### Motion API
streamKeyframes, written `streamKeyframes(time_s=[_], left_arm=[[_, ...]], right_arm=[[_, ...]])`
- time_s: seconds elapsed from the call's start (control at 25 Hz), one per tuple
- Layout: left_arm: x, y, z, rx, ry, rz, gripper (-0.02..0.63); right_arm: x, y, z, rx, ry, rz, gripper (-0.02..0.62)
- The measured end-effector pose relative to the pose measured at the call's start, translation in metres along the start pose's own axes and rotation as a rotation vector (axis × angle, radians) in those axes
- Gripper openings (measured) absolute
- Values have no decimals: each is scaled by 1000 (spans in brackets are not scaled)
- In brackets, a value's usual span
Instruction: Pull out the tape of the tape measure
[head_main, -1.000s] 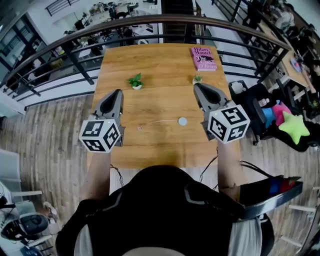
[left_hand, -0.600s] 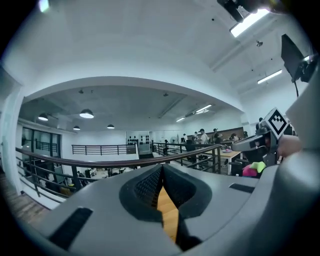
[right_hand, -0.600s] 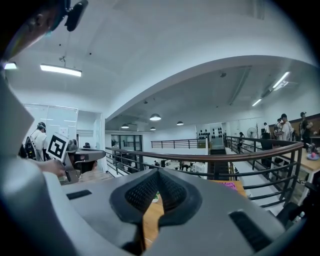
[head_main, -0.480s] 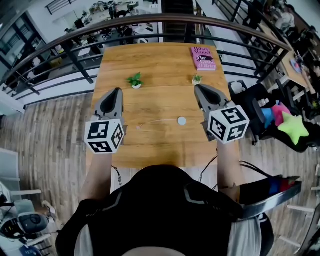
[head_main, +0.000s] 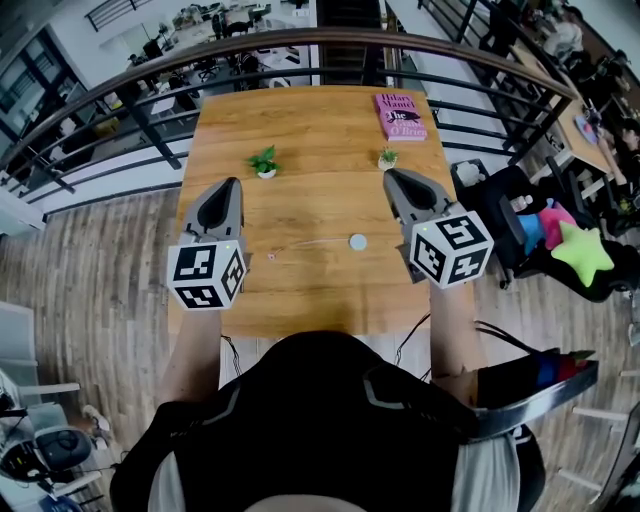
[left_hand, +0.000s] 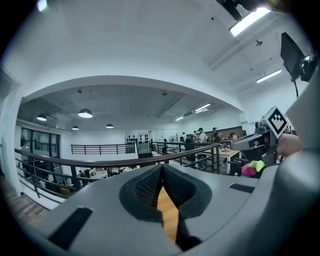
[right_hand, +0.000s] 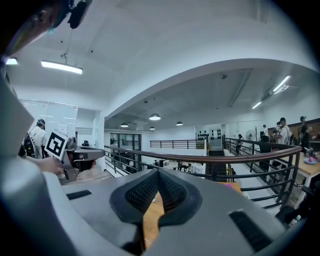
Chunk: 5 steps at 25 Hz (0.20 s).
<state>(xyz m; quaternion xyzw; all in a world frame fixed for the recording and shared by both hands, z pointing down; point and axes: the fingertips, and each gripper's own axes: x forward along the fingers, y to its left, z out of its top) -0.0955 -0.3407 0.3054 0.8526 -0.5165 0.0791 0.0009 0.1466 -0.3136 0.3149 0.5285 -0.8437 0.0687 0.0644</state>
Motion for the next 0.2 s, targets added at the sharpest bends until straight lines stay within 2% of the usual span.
streamKeyframes(time_s=[0.2], left_arm=[[-6,3,11,-26,-50,5,29]], right_arm=[[0,-3,6,1,-8,-8,6]])
